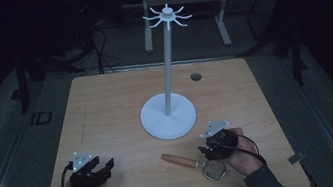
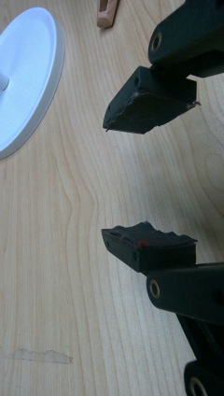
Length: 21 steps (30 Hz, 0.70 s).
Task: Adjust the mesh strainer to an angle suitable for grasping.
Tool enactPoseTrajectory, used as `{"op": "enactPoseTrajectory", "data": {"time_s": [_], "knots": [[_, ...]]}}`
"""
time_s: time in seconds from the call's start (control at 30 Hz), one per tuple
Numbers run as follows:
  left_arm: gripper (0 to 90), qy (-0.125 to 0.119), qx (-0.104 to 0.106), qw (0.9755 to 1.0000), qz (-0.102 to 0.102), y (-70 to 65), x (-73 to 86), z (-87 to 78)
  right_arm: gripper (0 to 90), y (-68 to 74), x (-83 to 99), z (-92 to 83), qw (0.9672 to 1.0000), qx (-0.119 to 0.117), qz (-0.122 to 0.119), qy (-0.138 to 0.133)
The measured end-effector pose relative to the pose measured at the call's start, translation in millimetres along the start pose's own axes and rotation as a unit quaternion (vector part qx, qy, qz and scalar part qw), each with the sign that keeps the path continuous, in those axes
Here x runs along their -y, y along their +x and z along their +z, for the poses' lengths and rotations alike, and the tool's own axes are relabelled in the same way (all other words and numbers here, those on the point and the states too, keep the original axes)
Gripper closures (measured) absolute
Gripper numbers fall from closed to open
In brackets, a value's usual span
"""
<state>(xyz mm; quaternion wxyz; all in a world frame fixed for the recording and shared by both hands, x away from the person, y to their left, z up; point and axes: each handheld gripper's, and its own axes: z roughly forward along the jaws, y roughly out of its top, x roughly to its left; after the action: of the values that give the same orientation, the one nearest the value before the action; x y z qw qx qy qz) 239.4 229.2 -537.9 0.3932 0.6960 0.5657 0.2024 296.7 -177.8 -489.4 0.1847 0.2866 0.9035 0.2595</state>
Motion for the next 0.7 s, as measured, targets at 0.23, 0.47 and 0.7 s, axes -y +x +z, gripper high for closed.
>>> {"op": "enactPoseTrajectory", "data": {"time_s": [0.23, 0.47, 0.7], "knots": [[41.7, -0.001, 0.0, 1.0, -0.002, 0.4, 0.2, -0.5, 45.3, 4.0, -5.5, 0.8, 0.9997, -0.004, -0.023, 0.011], [41.7, -0.002, -0.001, 1.0, -0.003, 0.8, 0.2, -0.4, 49.2, 7.8, -10.9, 3.3, 0.9985, -0.011, -0.047, 0.028], [41.7, -0.001, -0.002, 1.0, -0.002, 0.8, 0.2, -0.3, 49.8, 10.5, -17.3, 5.5, 0.9967, -0.028, -0.061, 0.046]]}}
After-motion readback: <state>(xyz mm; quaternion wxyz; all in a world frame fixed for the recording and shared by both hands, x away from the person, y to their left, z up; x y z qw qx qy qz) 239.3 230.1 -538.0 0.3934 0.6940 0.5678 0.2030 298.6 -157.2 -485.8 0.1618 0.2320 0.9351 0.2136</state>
